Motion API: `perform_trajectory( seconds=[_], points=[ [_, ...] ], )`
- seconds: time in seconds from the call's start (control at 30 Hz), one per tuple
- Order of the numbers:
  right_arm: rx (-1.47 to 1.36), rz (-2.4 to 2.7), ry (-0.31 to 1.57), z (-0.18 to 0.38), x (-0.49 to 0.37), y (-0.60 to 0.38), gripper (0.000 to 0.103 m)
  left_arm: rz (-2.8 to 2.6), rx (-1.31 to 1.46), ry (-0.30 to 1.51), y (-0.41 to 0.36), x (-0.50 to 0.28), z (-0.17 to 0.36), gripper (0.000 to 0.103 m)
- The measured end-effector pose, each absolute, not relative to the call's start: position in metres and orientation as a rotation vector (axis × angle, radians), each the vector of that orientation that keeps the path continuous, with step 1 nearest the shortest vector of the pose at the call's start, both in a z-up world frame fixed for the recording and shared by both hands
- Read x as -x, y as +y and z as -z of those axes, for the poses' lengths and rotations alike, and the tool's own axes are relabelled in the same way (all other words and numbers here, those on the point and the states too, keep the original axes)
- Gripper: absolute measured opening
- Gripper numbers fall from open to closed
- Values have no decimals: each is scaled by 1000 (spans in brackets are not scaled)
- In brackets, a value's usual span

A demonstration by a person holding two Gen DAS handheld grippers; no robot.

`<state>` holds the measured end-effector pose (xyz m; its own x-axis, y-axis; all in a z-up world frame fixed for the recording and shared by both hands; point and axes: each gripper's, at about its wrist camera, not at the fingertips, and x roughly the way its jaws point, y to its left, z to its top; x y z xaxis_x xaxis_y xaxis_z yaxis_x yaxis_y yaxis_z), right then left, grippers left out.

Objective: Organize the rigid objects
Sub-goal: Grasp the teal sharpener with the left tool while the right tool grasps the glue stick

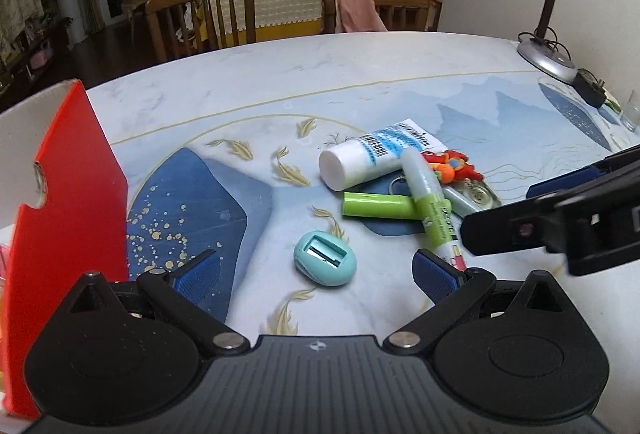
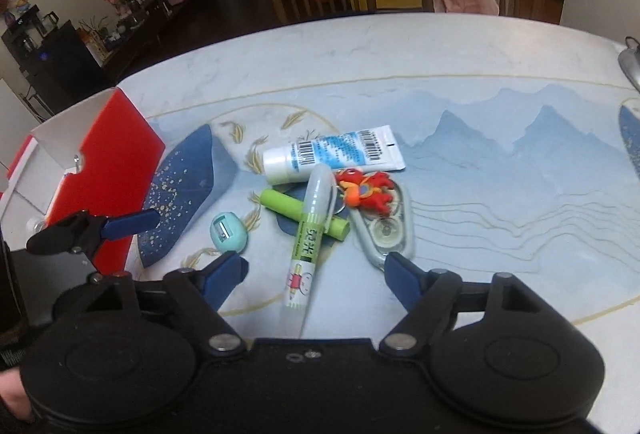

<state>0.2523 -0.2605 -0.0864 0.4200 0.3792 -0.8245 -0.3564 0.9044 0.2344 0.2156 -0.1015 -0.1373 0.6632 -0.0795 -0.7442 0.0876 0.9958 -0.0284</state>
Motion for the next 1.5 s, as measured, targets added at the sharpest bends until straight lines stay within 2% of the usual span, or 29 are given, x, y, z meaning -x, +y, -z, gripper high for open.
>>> perform_trajectory(
  seconds=[0.17, 0.33, 0.53, 0.57, 0.67, 0.8, 0.9, 1.03, 1.5],
  points=[
    [-18, -451, 1072, 99, -261, -245, 71, 89, 5, 833, -98, -223, 145, 102],
    [-48, -423, 1115, 112, -271, -241, 55, 102, 9, 827, -98, -226, 150, 101],
    [-71, -408, 1135, 120, -277, -237, 43, 143, 22, 836, -100, -229, 154, 75],
    [-74, -408, 1137, 121, -278, -237, 42, 147, 29, 840, -100, -229, 155, 67],
    [-83, -413, 1142, 124, -279, -234, 37, 153, 32, 840, -101, -230, 154, 63],
    [-75, -402, 1149, 126, -282, -232, 30, 153, 28, 842, -102, -231, 153, 45],
    [-74, -397, 1152, 127, -282, -232, 25, 146, 24, 849, -101, -231, 153, 38],
    [-76, -391, 1148, 126, -282, -233, 17, 154, 29, 852, -100, -230, 150, 38],
    [-85, -404, 1108, 90, -252, -243, 17, 178, 75, 847, -93, -205, 113, 38]
  ],
)
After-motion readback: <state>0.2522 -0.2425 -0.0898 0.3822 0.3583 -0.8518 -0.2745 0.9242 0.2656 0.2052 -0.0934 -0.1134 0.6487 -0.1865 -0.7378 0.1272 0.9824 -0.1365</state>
